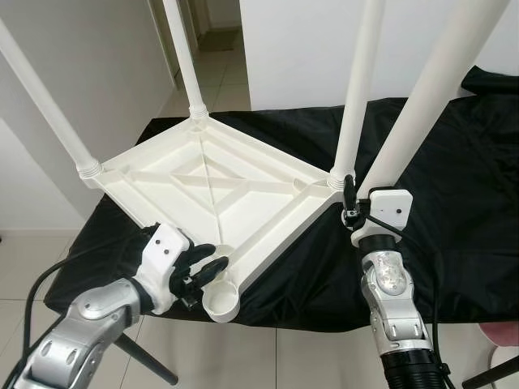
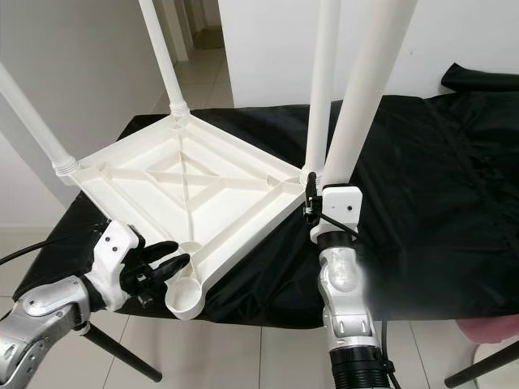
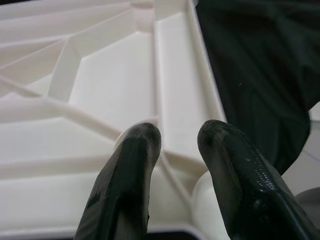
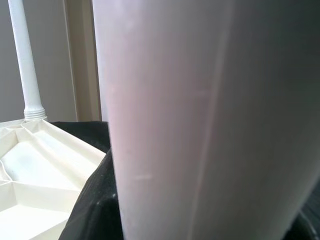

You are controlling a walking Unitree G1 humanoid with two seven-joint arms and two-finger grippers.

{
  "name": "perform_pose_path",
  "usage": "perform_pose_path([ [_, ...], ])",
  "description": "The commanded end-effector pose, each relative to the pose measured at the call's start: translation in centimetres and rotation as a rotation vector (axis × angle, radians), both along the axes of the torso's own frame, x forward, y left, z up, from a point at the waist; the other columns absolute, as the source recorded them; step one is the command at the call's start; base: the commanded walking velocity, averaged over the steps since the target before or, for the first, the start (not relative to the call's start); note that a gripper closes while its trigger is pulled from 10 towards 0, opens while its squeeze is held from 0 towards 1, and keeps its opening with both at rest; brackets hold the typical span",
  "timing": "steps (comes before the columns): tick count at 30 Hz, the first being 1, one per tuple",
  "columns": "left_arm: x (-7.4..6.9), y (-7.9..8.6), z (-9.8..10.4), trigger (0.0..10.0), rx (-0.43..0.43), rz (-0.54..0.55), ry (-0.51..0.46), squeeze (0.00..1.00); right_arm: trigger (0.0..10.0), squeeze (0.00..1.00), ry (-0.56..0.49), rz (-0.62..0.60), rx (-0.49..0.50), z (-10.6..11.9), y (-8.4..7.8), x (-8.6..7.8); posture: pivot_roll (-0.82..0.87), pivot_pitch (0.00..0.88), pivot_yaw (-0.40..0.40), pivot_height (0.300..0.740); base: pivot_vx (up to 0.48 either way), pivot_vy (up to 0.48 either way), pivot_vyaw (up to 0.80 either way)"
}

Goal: Building children table

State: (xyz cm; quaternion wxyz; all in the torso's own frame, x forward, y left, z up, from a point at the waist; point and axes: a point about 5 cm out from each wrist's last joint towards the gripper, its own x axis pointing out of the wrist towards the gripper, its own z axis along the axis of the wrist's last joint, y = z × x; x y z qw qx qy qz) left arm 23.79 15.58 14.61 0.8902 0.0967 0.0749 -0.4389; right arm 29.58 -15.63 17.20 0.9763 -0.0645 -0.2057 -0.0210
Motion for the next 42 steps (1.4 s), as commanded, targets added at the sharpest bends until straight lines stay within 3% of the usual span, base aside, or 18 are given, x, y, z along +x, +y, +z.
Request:
perform_pose_path([
  [1, -1.0, 0.3, -0.5, 10.0, 0.033, -0.236, 0.081, 0.0, 10.0, 0.0, -0.012, 0.022, 0.005, 0.2, 0.4, 0.2, 0.0, 0.0, 0.12, 0.74, 0.0, 0.0, 0.0],
  [7, -0.8, 1.0, -0.8, 10.0, 0.061, -0.213, 0.101, 0.0, 10.0, 0.0, -0.012, 0.017, 0.005, 0.1, 0.2, 0.1, 0.0, 0.0, 0.121, 0.74, 0.0, 0.0, 0.0],
  [8, -0.6, 1.2, -0.9, 10.0, 0.061, -0.199, 0.108, 1.0, 10.0, 0.0, -0.012, 0.016, 0.005, 0.2, 0.2, 0.1, 0.0, 0.0, 0.119, 0.74, 0.0, 0.0, 0.0],
  [11, -0.3, 1.6, -1.1, 10.0, 0.082, -0.183, 0.106, 1.0, 10.0, 0.0, -0.013, 0.017, 0.006, 0.2, 0.3, 0.2, 0.0, 0.0, 0.118, 0.74, 0.0, 0.0, 0.0],
  [14, 0.0, 2.6, -1.8, 10.0, 0.187, -0.189, 0.08, 1.0, 10.0, 0.0, -0.014, 0.022, 0.005, 0.2, 0.4, 0.2, 0.01, 0.0, 0.114, 0.74, 0.0, 0.0, 0.0],
  [15, 0.1, 2.9, -2.0, 10.0, 0.228, -0.188, 0.068, 0.87, 10.0, 0.0, -0.014, 0.024, 0.004, 0.2, 0.4, 0.2, 0.01, 0.0, 0.113, 0.74, 0.0, 0.0, 0.0],
  [18, 0.2, 3.1, -2.2, 10.0, 0.252, -0.186, 0.061, 0.87, 10.0, 0.0, -0.014, 0.025, 0.004, 0.2, 0.4, 0.2, 0.01, 0.0, 0.113, 0.74, 0.0, 0.0, 0.0],
  [19, 0.4, 3.5, -2.3, 10.0, 0.28, -0.185, 0.055, 0.0, 10.0, 0.0, -0.014, 0.026, 0.003, 0.3, 0.4, 0.3, 0.01, 0.0, 0.11, 0.74, 0.0, 0.0, 0.0],
  [28, 1.0, 5.0, -2.4, 10.0, 0.341, -0.201, 0.059, 0.0, 10.0, 0.0, -0.012, 0.031, 0.001, 0.2, 0.5, 0.3, 0.01, 0.0, 0.11, 0.74, 0.0, 0.0, 0.0],
  [42, 1.7, 4.7, -3.8, 10.0, 0.4, -0.269, 0.035, 0.0, 10.0, 0.0, -0.017, 0.029, -0.001, 0.3, 0.5, 0.3, 0.0, 0.0, 0.119, 0.74, 0.0, 0.0, 0.0],
])
